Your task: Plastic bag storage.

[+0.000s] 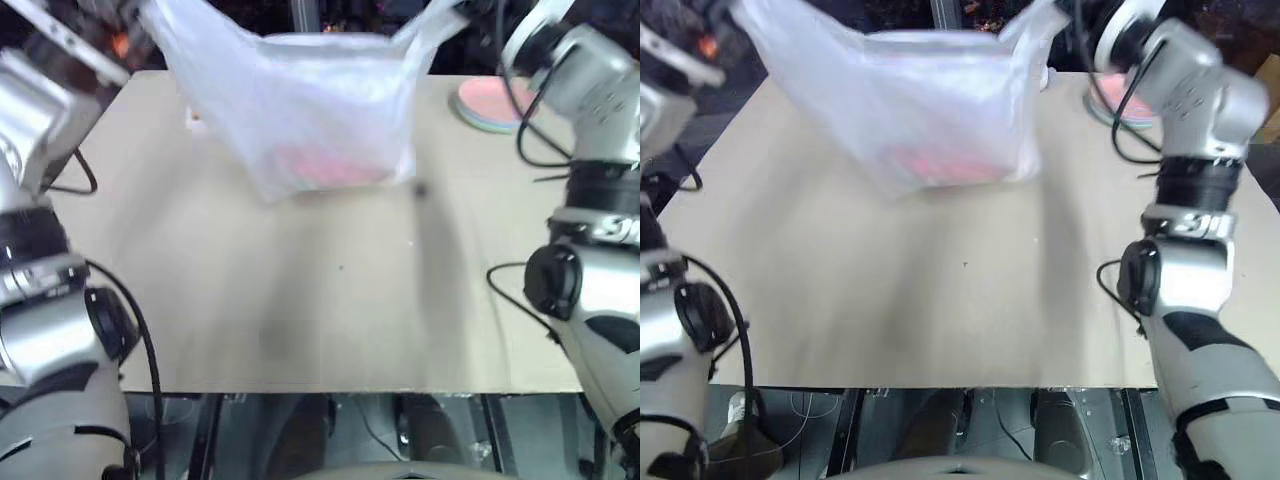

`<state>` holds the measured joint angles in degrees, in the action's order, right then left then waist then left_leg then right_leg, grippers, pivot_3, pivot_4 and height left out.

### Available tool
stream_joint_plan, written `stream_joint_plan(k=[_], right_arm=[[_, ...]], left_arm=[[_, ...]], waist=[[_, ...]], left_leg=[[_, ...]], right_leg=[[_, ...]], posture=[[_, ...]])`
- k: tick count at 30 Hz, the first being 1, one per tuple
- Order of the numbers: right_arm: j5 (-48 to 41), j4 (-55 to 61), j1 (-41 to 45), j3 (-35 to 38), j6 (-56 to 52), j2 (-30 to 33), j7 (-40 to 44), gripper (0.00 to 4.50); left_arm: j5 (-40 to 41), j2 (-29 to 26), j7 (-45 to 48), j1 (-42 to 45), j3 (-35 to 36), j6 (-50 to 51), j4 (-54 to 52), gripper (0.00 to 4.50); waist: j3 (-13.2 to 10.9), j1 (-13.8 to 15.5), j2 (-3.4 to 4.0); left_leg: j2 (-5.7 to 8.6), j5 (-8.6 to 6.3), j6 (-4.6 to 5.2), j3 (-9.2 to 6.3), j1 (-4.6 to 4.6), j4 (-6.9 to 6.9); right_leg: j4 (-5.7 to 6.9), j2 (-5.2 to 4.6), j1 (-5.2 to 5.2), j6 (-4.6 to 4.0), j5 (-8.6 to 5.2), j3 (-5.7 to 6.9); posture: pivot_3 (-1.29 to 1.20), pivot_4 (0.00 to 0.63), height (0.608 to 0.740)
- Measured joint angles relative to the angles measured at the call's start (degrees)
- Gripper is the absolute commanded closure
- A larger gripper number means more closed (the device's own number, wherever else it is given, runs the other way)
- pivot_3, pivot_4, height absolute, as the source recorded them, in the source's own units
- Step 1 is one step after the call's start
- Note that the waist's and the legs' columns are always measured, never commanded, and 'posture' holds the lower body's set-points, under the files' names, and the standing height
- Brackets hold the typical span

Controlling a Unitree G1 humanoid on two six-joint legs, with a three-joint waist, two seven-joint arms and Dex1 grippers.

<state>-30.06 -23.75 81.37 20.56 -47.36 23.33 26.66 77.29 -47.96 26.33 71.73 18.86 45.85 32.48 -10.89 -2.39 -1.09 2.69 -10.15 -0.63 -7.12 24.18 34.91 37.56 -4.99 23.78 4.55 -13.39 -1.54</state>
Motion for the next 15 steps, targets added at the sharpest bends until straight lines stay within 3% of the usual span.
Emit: stream_joint_plan(k=[5, 11, 15], right_arm=[[-1.2, 0.8, 3.3, 0.2, -4.2, 5.6, -0.6, 4.5], [-3.2, 7.9, 1.4, 0.2, -11.6, 8.5, -3.1, 4.5], [-5.3, 18.1, -5.5, 0.8, -17.1, 10.1, -5.4, 4.5]], left_arm=[[-15.6, 3.2, 8.5, 10.6, -4.8, -5.6, 13.4, 4.46], [-26.8, 8.6, 15.2, 11.3, -7.6, -6.5, 19.5, 4.46], [-31.2, 11.1, 17.5, 10.3, -7.6, -6.9, 17.9, 4.46]], waist=[[0.0, -0.1, 0.0], [0.0, -0.7, 0.01], [0.0, -1.2, 0.01]], left_leg=[[0.0, 0.03, -0.06, 0.03, 0.15, -0.24], [0.01, 0.13, -0.21, 0.17, 0.95, -0.19], [0.01, 0.1, -0.17, 0.25, 0.96, -0.16]], right_leg=[[-0.43, -0.05, 0.05, 0.01, 0.01, 0.01], [0.22, -0.08, 1.1, 0.01, 0.01, -0.15], [0.27, -0.12, 1.1, 0.01, 0.01, -0.22]], posture=[[0.0, 0.15, 0.74], [0.0, 0.15, 0.74], [0.0, 0.15, 0.74]])
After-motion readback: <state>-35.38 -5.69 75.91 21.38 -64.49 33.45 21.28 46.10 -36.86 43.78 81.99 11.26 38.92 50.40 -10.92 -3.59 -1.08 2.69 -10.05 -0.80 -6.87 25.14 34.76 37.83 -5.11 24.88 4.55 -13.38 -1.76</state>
